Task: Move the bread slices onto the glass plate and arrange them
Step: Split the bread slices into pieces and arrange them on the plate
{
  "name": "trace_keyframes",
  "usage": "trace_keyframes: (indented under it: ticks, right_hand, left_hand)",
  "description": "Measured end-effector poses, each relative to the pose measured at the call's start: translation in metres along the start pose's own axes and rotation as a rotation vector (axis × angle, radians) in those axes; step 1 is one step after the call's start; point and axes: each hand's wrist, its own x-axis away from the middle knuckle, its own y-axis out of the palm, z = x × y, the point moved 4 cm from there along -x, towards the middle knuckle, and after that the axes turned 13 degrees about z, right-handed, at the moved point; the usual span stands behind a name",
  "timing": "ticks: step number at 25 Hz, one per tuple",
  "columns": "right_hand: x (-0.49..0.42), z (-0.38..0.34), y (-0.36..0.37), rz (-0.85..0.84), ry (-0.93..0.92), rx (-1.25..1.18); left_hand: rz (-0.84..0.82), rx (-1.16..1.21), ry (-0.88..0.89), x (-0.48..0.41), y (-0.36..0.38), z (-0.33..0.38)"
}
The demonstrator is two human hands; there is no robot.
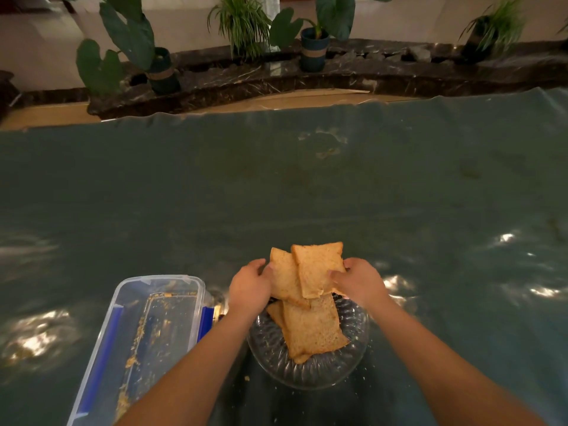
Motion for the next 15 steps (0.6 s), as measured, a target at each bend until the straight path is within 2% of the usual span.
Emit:
trace_keyframes:
  ticks: [3, 6, 8, 11, 15]
  right_hand:
    - [0.015, 0.009, -0.008, 0.066, 0.018, -0.073]
    - [0.04, 0.023, -0.015, 0.189, 0.088, -0.174]
    - [0.06, 0.031, -0.01, 0.216, 0.104, -0.192]
    - [0.08, 0.037, 0.004, 0.147, 0.114, -0.16]
    - [0.086, 0.03, 0.019, 0.064, 0.036, -0.063]
  left_hand:
    - [0.107, 0.023, -0.027, 0.029, -0.014, -0.008]
    - [0.171, 0.195, -0.171, 0.066, -0.017, -0.026]
    - [0.086, 0.258, -0.284, 0.085, -0.004, -0.041]
    - [-0.036, 0.389, -0.471, 0.099, 0.01, -0.044]
    - [-0.046, 0.404, -0.521, 0.097, 0.013, -0.04]
